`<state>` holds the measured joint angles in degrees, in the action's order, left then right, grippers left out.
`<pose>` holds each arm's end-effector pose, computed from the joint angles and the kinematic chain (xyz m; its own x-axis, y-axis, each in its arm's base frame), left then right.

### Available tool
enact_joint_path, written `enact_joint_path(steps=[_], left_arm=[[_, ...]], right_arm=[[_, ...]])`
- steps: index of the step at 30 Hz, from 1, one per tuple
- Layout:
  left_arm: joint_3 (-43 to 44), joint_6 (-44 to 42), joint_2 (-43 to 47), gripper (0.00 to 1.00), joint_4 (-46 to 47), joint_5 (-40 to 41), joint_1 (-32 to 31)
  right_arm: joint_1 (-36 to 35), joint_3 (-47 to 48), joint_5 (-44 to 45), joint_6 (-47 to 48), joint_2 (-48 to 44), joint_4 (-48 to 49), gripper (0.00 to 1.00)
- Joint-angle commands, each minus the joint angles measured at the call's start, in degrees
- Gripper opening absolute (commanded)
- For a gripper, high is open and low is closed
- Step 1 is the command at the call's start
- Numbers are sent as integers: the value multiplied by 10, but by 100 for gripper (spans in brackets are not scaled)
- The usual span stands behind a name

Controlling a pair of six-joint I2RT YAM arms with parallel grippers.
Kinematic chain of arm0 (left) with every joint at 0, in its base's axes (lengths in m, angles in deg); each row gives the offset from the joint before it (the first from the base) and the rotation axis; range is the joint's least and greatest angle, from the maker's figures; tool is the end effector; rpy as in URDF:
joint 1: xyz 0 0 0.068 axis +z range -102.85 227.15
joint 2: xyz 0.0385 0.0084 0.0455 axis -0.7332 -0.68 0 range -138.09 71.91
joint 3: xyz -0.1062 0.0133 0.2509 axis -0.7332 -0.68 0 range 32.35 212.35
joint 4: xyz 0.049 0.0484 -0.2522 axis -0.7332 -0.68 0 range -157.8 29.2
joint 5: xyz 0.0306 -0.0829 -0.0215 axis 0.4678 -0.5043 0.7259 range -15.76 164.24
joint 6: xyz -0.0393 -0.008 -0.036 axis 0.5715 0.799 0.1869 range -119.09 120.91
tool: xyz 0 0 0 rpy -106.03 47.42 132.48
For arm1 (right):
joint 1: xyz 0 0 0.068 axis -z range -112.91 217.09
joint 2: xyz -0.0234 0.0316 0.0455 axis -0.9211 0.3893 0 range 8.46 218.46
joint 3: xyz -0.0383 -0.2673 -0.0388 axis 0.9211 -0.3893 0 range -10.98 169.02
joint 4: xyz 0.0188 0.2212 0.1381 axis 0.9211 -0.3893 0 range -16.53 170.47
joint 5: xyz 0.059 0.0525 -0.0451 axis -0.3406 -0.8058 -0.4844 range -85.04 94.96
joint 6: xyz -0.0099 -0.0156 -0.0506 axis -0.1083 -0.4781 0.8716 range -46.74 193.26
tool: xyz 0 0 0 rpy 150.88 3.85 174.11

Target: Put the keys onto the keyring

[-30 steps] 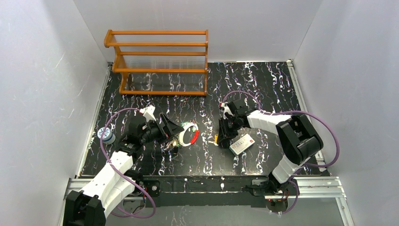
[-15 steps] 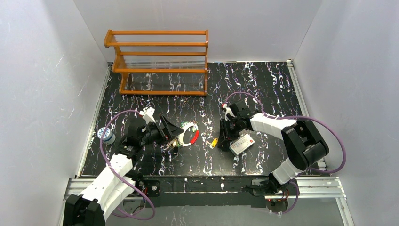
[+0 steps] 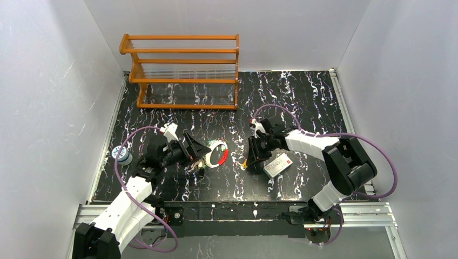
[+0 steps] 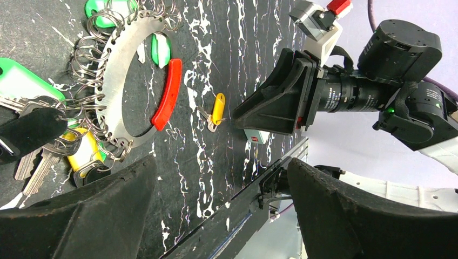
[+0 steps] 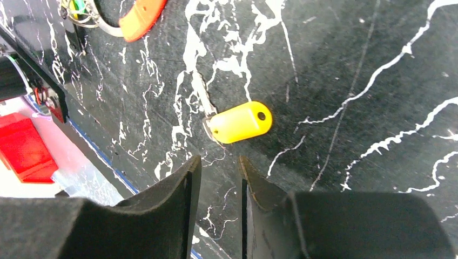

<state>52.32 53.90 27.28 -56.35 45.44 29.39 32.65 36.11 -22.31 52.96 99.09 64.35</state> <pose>0.1648 -0.0708 0.2150 -0.7553 -0.4928 -0.4321 0.1574 0.5035 -0.8495 0.2344 0.1804 0.1611 -0.9082 -0.2489 -0.3366 -0.4036 0.7342 0.5460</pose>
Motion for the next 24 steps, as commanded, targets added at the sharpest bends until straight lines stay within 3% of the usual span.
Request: enact_joint_path(steps=[1,12,24], left_arm=[[5,-2,6,88,-10,-7,-3],[8,-4,10,88,-16,-2,-3],[6,-7,8,88,-18,2,-3]], right_arm=[[-18,34,16,21,5,8,38],[-64,51,94,47,34,-18,36],[-87,62,121,48,24,-25,21]])
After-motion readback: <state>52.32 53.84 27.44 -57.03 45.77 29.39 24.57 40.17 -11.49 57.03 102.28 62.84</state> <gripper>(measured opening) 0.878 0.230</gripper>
